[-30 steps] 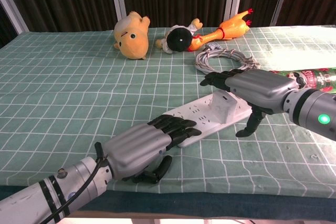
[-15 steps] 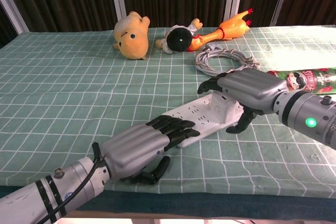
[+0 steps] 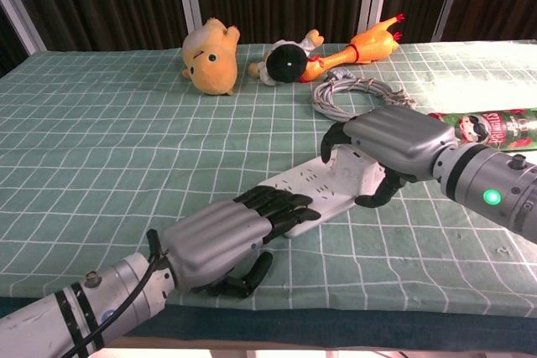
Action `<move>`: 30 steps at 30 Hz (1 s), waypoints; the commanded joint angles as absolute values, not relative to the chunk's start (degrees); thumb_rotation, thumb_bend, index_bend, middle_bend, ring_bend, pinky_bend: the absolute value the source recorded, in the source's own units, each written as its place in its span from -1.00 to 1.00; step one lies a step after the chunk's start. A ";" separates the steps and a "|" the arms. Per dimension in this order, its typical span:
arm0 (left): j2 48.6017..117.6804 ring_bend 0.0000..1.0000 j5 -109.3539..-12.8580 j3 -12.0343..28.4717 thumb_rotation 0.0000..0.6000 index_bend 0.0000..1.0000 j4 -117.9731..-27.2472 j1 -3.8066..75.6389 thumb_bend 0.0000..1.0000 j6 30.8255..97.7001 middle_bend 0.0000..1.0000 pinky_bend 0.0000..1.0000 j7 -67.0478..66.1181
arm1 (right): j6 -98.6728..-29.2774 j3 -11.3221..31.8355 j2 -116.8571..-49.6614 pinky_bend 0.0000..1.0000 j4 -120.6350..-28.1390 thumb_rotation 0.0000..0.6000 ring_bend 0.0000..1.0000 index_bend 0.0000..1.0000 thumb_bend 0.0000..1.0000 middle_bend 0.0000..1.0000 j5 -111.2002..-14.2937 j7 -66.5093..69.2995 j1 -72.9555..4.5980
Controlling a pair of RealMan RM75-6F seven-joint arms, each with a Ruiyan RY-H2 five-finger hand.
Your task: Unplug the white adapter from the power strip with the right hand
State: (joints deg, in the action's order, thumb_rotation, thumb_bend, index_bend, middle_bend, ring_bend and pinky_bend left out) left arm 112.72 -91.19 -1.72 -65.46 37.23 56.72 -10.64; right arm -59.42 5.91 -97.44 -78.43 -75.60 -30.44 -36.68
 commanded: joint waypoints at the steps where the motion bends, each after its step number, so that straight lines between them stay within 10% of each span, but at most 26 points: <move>1: 112.71 -1.00 -91.14 -1.77 0.99 -1.00 -65.44 37.23 0.49 56.73 -1.00 -0.98 -10.68 | -59.53 5.84 -97.62 -0.21 -78.28 1.00 -0.31 0.03 -0.22 -0.24 -75.52 -30.80 -36.68; 30: 112.85 -1.00 -90.80 -2.15 0.99 -1.00 -63.94 37.47 0.49 56.86 -1.00 -0.98 -9.92 | -67.28 4.47 -100.39 0.33 -73.55 1.00 0.25 0.77 -0.18 0.30 -84.42 -22.42 -35.27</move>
